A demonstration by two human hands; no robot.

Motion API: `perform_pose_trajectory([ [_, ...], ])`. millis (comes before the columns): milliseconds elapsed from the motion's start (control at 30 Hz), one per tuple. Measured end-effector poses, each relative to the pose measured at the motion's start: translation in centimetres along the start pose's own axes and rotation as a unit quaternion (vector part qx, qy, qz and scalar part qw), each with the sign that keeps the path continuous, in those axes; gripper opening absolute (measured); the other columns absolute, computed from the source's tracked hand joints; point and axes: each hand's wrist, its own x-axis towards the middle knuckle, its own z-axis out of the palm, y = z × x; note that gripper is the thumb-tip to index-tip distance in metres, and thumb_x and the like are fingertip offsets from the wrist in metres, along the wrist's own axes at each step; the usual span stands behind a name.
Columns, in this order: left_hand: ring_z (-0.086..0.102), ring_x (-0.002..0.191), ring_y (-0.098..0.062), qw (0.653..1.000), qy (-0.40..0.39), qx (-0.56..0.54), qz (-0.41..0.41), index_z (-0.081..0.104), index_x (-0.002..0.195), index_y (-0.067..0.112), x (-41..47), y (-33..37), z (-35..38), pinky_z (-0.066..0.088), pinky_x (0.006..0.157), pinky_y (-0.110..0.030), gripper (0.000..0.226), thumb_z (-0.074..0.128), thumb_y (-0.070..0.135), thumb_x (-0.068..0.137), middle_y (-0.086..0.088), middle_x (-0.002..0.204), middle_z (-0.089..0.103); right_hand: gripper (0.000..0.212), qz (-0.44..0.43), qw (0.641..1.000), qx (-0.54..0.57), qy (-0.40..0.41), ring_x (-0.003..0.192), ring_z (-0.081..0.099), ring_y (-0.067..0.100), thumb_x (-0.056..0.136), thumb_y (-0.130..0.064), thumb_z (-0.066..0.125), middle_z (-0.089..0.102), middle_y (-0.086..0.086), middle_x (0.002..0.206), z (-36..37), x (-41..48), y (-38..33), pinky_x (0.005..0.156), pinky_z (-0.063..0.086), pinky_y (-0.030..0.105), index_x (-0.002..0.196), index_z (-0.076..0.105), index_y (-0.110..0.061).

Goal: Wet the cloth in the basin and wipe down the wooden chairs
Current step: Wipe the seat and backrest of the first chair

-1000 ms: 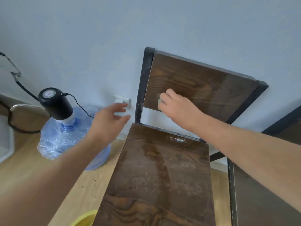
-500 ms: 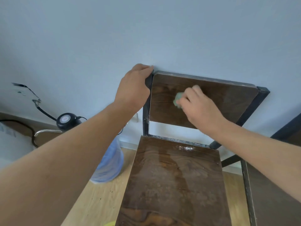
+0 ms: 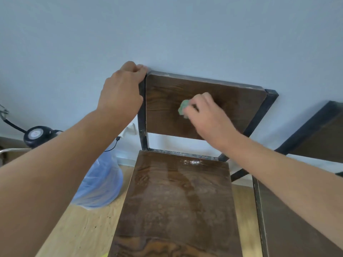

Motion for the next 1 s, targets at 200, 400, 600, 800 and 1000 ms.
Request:
perform_pose_trajectory([
  [200, 0.067, 0.106, -0.040, 0.999, 0.013, -0.029, -0.009, 0.059, 0.144, 0.020, -0.2, 0.2, 0.2, 0.053, 0.092, -0.050, 0.078, 0.046, -0.013, 0.075, -0.007, 0.138, 0.058, 0.026, 0.241, 0.969, 0.018, -0.044, 0.108, 0.049, 0.039, 0.085, 0.001, 0.068, 0.051, 0.021, 0.118, -2.5, -10.0, 7.5, 0.078, 0.055, 0.053, 0.109, 0.062, 0.000],
  [400, 0.066, 0.109, -0.039, 0.999, 0.030, -0.039, -0.011, 0.061, 0.143, 0.022, -0.3, 0.2, 0.4, 0.053, 0.095, -0.050, 0.079, 0.045, -0.013, 0.073, -0.006, 0.138, 0.058, 0.035, 0.187, 0.976, 0.059, -0.098, 0.099, 0.054, 0.032, 0.077, 0.007, 0.076, 0.058, 0.016, 0.106, 5.6, -14.4, 1.5, 0.073, 0.059, 0.044, 0.110, 0.066, 0.003],
  [600, 0.066, 0.107, -0.039, 0.997, 0.048, -0.052, -0.007, 0.062, 0.142, 0.023, -0.5, -0.2, 0.8, 0.054, 0.097, -0.050, 0.080, 0.043, -0.012, 0.073, -0.005, 0.138, 0.059, 0.031, 0.523, 0.832, 0.116, -0.143, 0.114, 0.052, 0.026, 0.092, -0.011, 0.065, 0.055, 0.012, 0.119, 13.3, -16.0, -6.7, 0.095, 0.055, 0.037, 0.122, 0.063, -0.006],
  [800, 0.067, 0.106, -0.036, 0.996, 0.058, -0.064, -0.007, 0.061, 0.144, 0.023, -0.7, -0.4, 1.2, 0.054, 0.097, -0.049, 0.079, 0.042, -0.012, 0.075, -0.003, 0.142, 0.058, 0.027, 0.478, 0.845, 0.221, -0.095, 0.111, 0.052, 0.023, 0.089, -0.013, 0.068, 0.056, 0.008, 0.114, 15.3, -7.0, -14.8, 0.087, 0.053, 0.030, 0.115, 0.062, -0.009],
  [1000, 0.066, 0.104, -0.036, 0.996, 0.067, -0.062, -0.013, 0.061, 0.143, 0.023, -0.8, -0.2, 1.4, 0.055, 0.096, -0.050, 0.080, 0.042, -0.014, 0.075, -0.002, 0.141, 0.057, 0.033, 0.325, 0.901, 0.264, -0.110, 0.106, 0.051, 0.018, 0.085, -0.008, 0.069, 0.056, 0.005, 0.113, 16.1, -5.7, -16.0, 0.084, 0.052, 0.025, 0.117, 0.062, -0.010],
])
